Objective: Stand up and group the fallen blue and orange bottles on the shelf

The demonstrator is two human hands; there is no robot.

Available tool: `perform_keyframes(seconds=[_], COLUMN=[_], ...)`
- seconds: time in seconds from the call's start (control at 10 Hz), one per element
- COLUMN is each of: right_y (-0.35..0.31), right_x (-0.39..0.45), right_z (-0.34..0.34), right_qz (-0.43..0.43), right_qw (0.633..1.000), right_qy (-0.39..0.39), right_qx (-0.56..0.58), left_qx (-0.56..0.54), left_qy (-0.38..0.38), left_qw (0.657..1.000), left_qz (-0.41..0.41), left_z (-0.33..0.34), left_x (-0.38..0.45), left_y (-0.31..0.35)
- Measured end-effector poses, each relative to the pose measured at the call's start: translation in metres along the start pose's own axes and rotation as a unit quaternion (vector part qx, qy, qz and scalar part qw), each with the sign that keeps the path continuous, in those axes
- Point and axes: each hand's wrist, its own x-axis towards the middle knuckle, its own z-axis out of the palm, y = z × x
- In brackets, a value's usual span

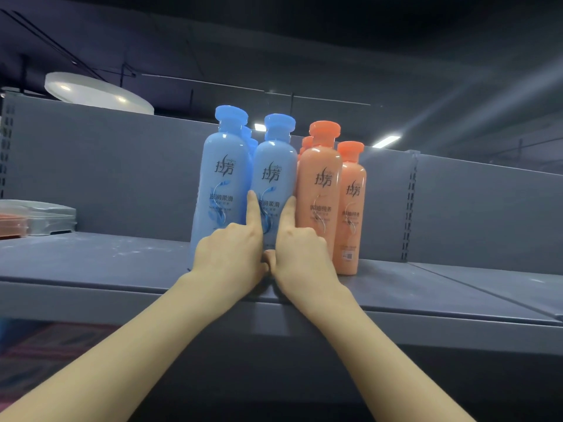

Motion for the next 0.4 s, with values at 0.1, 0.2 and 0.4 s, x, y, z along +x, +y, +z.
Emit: perform_keyframes(seconds=[0.1, 0.2, 0.4], right_y=[0.0, 0.0, 0.004], right_x=[0.002, 0.002, -0.012], right_z=[0.001, 0.004, -0.009], right_qz=[0.01, 0.014, -0.034], right_qw=[1.0, 1.0, 0.98], right_qy=[0.0, -0.005, 0.107], right_qx=[-0.003, -0.003, 0.164], left_qx=[0.004, 0.015, -0.012], left_qy=[0.004, 0.008, 0.088], left_qw=[1.0, 1.0, 0.996], left_qz=[0.002, 0.001, 0.023], left_z=[0.0, 0.005, 0.005], left_x=[0.002, 0.004, -0.004], left_y=[0.001, 0.0, -0.001])
